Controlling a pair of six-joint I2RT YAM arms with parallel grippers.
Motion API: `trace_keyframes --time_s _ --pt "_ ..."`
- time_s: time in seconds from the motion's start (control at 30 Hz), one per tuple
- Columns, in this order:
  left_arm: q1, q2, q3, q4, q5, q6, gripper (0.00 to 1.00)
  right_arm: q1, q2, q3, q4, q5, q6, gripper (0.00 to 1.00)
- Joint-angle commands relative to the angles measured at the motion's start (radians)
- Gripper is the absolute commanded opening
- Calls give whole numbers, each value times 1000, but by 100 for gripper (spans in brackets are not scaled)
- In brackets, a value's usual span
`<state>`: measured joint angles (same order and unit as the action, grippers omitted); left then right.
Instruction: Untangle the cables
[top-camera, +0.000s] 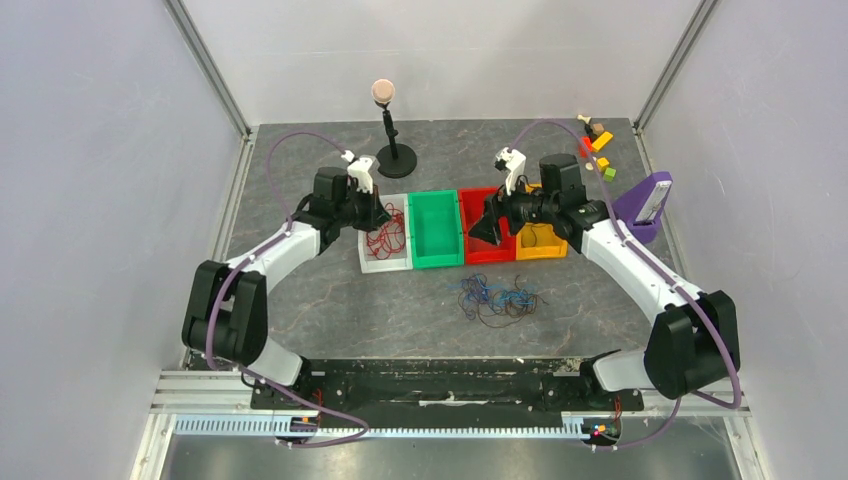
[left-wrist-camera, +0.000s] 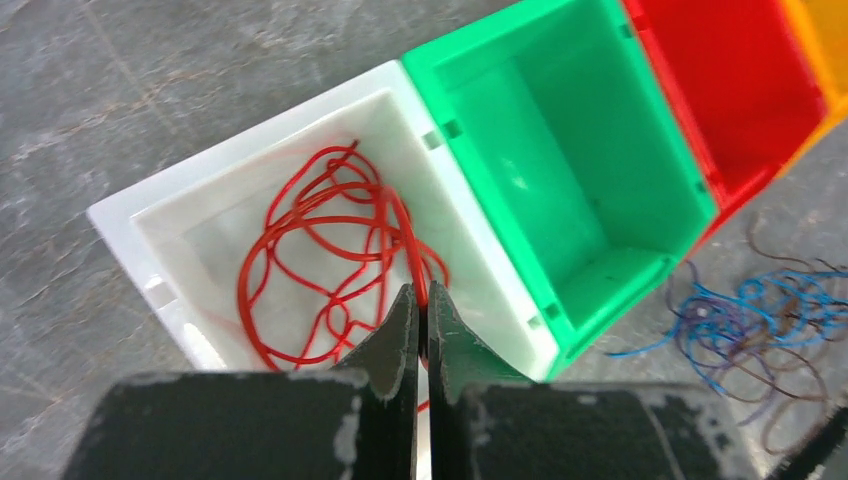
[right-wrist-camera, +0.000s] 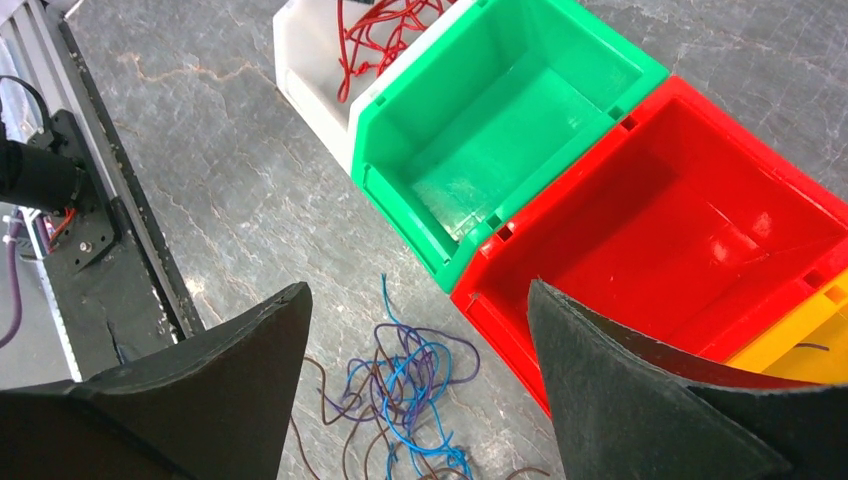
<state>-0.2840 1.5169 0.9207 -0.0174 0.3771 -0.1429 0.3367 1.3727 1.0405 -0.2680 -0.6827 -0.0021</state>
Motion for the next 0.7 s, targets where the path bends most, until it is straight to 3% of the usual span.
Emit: trace_keyframes --time_s 0.0,0.6,0.67 --pt "-10 37 -8 22 -128 60 2 2 -37 -14 -4 14 -44 82" --pt "-138 294 221 -262 -420 -2 2 -11 -65 6 -111 57 -124 83" --pt "-137 241 216 -285 -407 -20 12 -14 -74 11 -139 59 -146 83"
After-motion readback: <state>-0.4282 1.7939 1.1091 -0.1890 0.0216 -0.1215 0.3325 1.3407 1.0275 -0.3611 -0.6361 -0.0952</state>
